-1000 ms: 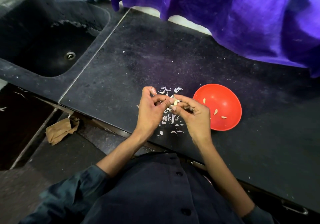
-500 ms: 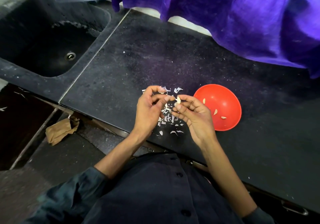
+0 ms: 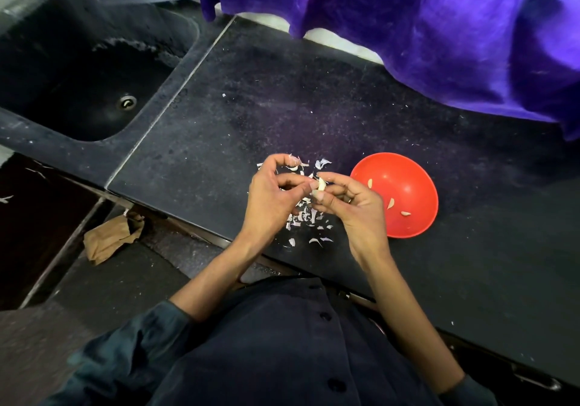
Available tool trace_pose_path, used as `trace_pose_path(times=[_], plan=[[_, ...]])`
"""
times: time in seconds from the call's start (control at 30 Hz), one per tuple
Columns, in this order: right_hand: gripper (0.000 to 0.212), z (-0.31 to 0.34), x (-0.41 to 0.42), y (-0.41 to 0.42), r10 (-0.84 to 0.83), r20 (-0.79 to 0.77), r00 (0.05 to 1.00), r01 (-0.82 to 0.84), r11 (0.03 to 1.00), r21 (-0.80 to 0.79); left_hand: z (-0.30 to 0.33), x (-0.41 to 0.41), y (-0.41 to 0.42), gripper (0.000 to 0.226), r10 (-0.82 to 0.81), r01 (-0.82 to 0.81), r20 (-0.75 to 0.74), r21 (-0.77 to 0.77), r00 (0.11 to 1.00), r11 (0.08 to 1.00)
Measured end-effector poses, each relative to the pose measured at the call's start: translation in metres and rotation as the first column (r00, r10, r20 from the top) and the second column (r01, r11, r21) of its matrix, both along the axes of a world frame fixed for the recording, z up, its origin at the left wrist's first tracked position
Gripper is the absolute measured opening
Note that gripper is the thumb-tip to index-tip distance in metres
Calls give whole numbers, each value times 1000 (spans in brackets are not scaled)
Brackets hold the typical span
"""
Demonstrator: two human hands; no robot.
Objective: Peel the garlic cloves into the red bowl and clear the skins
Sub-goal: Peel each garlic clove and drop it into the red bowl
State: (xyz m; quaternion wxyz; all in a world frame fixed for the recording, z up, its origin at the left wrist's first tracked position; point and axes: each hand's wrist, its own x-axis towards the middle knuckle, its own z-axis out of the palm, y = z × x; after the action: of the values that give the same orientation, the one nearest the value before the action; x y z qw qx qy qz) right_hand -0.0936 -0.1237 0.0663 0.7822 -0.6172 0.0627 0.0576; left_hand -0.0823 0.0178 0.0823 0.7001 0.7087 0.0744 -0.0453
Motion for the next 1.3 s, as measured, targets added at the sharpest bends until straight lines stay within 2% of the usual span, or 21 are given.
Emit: trace_pose_path(times=[0.13, 0.33, 0.43, 0.6, 0.87, 1.03, 1.13, 1.2, 1.3], plan=[[30, 1, 2, 1, -9, 23, 1000, 10, 999, -46, -3, 2, 1, 40, 6, -6, -8, -15, 1000, 1000], [28, 5, -1, 4, 51, -44, 998, -47, 994, 101, -8, 4, 2, 40, 46, -49, -37, -96, 998, 994], [30, 7, 0, 2, 57, -63, 996, -50, 992, 119, -9, 5, 4, 37, 49, -52, -34, -103, 998, 993], [44, 5, 1, 1, 39, -78, 996, -32, 996, 86, -6, 4, 5, 34, 23, -25, -23, -106, 999, 994], [47, 2, 1, 2, -10, -45, 999, 7, 997, -72, -4, 3, 3, 37, 9, -8, 12, -39, 1000, 999], [47, 1, -2, 0, -8, -38, 999, 5, 997, -78, -11, 2, -1, 38, 10, -9, 17, -6, 1000, 1000], [42, -1, -7, -7, -2, -67, 998, -1, 999, -44, -19, 2, -6, 35, -8, 7, 16, 14, 1000, 1000], [35, -2, -10, -15, -31, -77, 997, 27, 999, -44, -25, 3, -11, 25, -50, 47, 41, 55, 998, 997], [26, -9, -12, -35, -117, -79, 990, 105, 985, -139, -35, 8, -22, 12, -132, 127, 55, 83, 990, 988]])
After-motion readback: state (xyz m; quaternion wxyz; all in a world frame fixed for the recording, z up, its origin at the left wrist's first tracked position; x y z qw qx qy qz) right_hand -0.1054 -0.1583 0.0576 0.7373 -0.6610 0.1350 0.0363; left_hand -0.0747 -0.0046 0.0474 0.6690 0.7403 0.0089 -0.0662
